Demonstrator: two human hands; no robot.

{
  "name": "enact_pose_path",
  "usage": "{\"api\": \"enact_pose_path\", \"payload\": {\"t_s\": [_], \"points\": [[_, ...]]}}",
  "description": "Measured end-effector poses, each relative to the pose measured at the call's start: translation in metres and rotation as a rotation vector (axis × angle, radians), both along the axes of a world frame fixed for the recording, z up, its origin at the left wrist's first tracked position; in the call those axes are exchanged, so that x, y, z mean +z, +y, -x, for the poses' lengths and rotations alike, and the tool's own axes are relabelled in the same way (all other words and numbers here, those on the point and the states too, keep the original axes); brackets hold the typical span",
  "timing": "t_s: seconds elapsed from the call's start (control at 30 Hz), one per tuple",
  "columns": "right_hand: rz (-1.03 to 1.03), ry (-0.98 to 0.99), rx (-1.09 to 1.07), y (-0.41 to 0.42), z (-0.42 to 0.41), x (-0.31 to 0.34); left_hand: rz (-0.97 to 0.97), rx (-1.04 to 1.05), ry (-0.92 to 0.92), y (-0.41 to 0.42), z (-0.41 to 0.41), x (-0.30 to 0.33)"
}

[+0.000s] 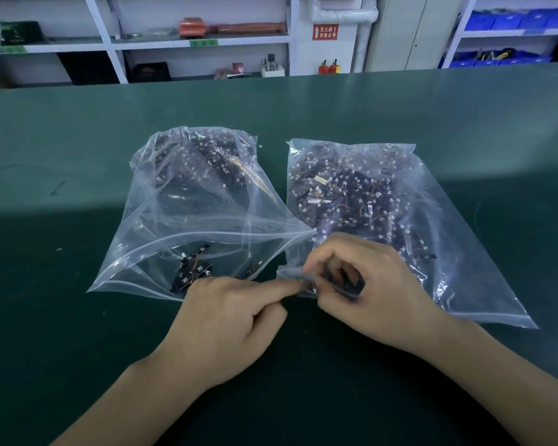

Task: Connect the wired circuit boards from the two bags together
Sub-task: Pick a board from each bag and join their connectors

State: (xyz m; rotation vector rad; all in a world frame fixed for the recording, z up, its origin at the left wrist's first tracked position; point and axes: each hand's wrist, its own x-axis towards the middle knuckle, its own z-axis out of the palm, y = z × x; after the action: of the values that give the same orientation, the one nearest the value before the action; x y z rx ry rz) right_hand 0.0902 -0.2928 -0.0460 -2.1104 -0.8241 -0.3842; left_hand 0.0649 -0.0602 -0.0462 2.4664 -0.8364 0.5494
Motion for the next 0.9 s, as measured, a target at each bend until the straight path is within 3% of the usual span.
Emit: {"api": "enact_pose_path", "payload": {"t_s": [0.1,0.33,0.57,0.77,0.9], "points": [[0.047,0.02,-0.012,0.0,0.001,-0.002,0.082,0.066,0.031,0.01,-0.003,0.003],[0.077,0.032,-0.013,0.0,0.001,-0.002,-0.18,0.437,0.025,0.025,-0.014,0.001],[0.105,0.061,0.0,0.0,0.002,-0.002,-0.226,0.397,0.158,0.028,-0.012,0.007],[0.08,0.073,-0.007,0.0,0.001,-0.005,-0.234,0.411,0.12,0.026,-0.01,0.009],[0.042,0.079,-0.031,0.0,0.0,-0.008,-0.122,0.423,0.056,0.022,-0.007,0.008]]}}
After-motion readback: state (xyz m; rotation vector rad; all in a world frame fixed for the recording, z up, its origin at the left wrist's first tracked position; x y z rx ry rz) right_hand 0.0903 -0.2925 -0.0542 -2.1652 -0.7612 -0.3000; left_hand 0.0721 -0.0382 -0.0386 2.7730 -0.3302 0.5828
